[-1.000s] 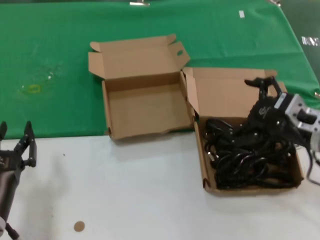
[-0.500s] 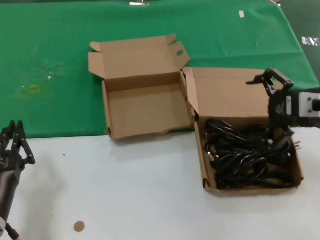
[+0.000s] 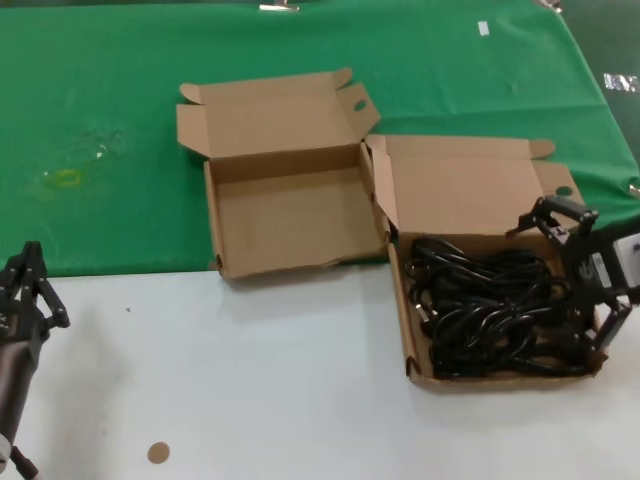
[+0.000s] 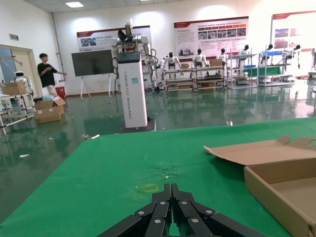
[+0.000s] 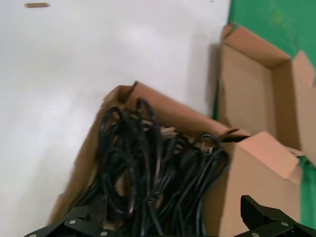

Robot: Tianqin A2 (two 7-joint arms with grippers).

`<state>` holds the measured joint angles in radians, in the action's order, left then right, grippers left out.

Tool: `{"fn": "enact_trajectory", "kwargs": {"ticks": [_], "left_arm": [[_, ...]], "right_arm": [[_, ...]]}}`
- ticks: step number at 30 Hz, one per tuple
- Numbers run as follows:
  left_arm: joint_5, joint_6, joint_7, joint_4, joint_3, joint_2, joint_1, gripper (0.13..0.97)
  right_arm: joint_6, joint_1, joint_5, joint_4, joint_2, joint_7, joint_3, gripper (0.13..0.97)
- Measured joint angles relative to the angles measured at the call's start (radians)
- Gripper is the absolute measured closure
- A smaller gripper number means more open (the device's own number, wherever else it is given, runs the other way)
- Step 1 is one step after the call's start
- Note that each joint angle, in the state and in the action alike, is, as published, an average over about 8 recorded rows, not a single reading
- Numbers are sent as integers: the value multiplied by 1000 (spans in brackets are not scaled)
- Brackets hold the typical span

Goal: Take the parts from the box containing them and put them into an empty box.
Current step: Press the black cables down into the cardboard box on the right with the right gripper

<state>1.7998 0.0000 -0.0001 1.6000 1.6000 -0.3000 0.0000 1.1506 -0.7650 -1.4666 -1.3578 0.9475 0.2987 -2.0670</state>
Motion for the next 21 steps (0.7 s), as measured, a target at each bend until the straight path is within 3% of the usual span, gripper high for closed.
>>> {"fn": "enact_trajectory", "kwargs": {"ticks": [12,21], "left_arm": [[0,0,0,0,0,0,0,945],[0,0,0,0,0,0,0,945]], "right_arm": [[61,-19,22,73,-42,44,-5,173],[58,-30,36,136,-75,77,-1,290]]}}
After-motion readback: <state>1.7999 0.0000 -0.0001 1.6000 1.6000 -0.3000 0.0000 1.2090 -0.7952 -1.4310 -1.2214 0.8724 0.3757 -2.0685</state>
